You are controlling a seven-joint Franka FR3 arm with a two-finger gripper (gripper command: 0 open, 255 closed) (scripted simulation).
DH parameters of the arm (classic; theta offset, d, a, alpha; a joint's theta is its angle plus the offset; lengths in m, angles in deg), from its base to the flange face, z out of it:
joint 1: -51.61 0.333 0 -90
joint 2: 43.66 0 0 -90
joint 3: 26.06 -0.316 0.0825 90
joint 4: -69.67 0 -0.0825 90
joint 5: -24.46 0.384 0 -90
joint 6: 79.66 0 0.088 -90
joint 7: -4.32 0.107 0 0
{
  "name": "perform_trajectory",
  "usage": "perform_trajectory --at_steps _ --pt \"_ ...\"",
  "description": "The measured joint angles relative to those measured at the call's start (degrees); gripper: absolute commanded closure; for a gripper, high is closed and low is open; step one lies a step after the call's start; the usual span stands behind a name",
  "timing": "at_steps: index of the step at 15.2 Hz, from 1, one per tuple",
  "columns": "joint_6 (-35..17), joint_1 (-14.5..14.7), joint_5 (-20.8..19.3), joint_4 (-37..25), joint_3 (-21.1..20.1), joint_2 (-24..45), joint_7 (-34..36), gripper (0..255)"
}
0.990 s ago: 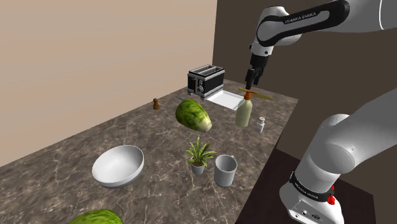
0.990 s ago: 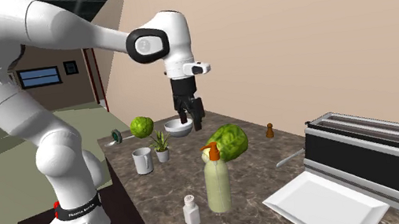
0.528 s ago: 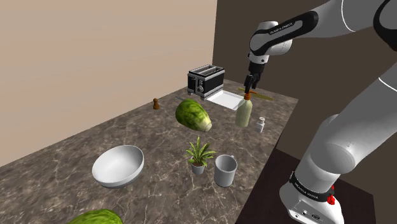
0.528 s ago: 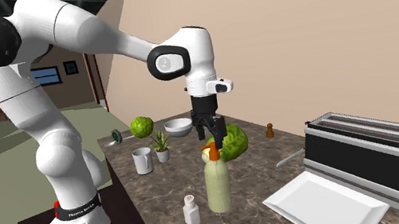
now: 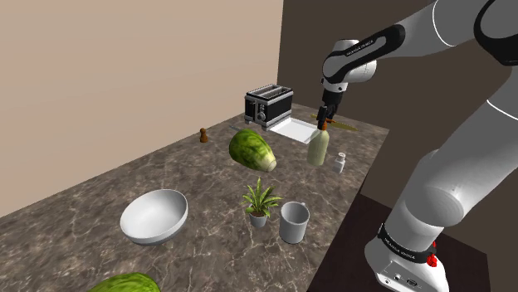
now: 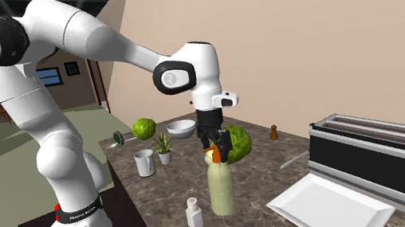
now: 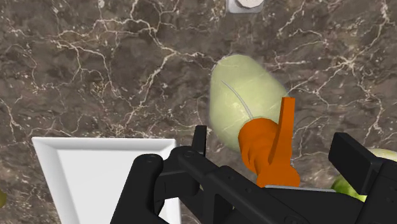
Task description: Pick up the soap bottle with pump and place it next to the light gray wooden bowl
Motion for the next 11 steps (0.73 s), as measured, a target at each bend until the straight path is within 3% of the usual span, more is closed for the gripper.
perform_trajectory --at_steps 5,6,11 --pt "-0.5 0.0 0.1 0.2 0.1 0.3 -0.2 0" --pt "-0.5 0.0 0.1 0.2 0.1 0.3 -0.2 255" --pt "-0.5 0.0 0.1 0.1 0.1 0.3 -0.2 255"
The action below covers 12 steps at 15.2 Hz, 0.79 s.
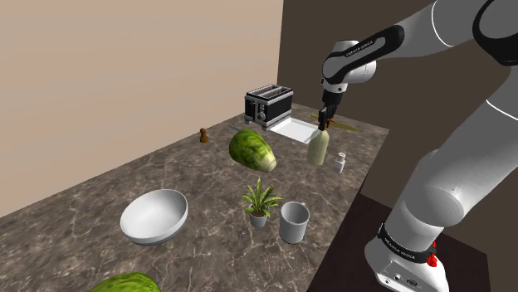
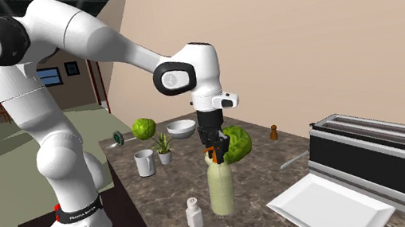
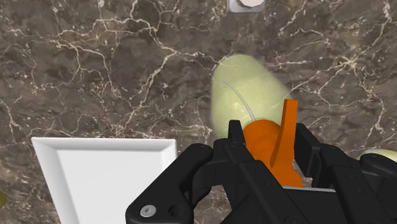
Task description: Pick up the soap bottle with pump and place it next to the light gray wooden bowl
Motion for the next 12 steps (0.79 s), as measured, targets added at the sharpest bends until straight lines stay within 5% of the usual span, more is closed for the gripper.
perform_trajectory --at_steps 12 --pt "4.8 -0.2 -0.8 -2.7 -0.7 -2.2 0.8 255"
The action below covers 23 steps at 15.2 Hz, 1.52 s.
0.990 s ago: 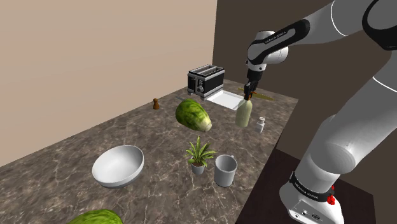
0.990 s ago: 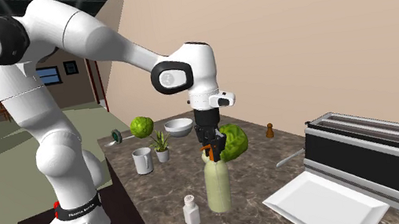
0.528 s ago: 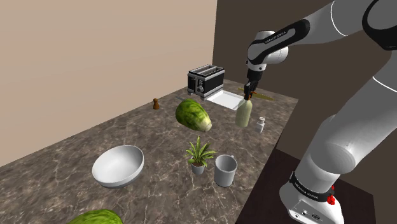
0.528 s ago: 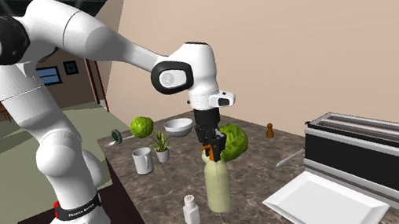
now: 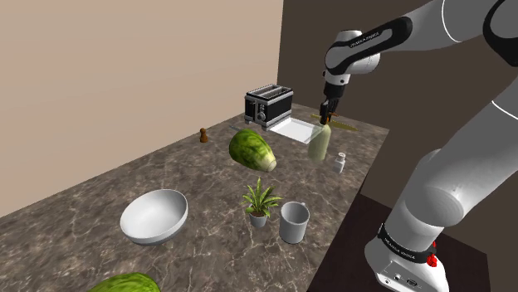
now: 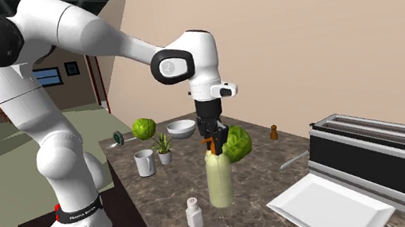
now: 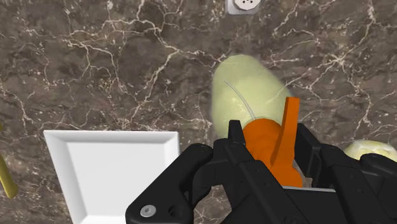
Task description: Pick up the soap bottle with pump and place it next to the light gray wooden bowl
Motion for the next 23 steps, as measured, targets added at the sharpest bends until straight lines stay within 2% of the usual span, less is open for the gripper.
perform_trajectory --at_steps 23 --pt "17.9 0.4 -0.2 -15.2 -2.0 -2.9 1.0 255"
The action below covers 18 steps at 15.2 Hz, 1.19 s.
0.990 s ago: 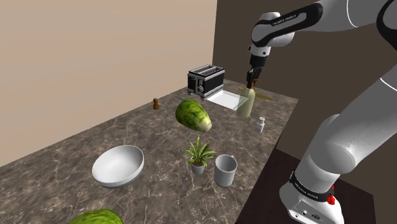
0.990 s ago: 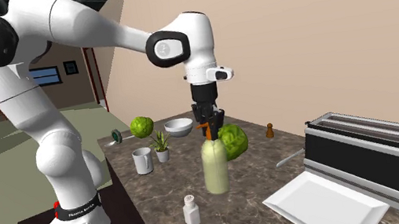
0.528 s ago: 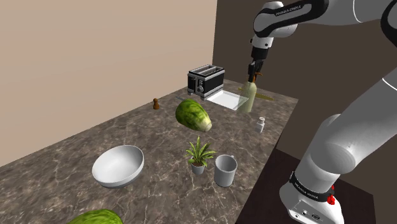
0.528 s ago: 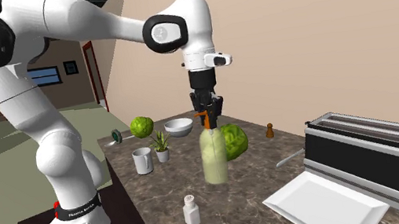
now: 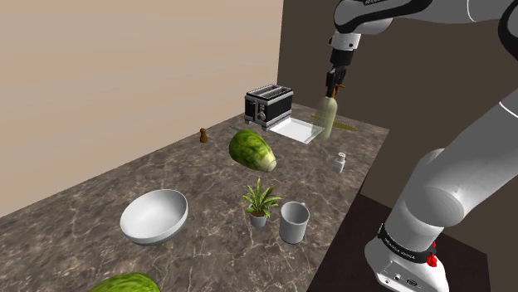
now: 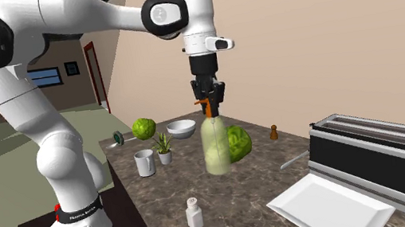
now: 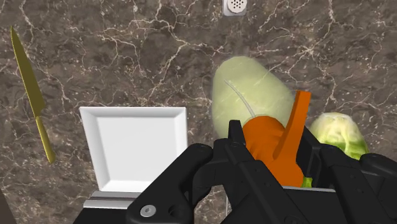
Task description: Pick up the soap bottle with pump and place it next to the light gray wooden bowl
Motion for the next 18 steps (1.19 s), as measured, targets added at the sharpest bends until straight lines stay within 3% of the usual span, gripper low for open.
perform_trajectory --at_steps 18 --pt "14.0 0.7 1.4 -16.5 -0.4 2.8 -0.6 255"
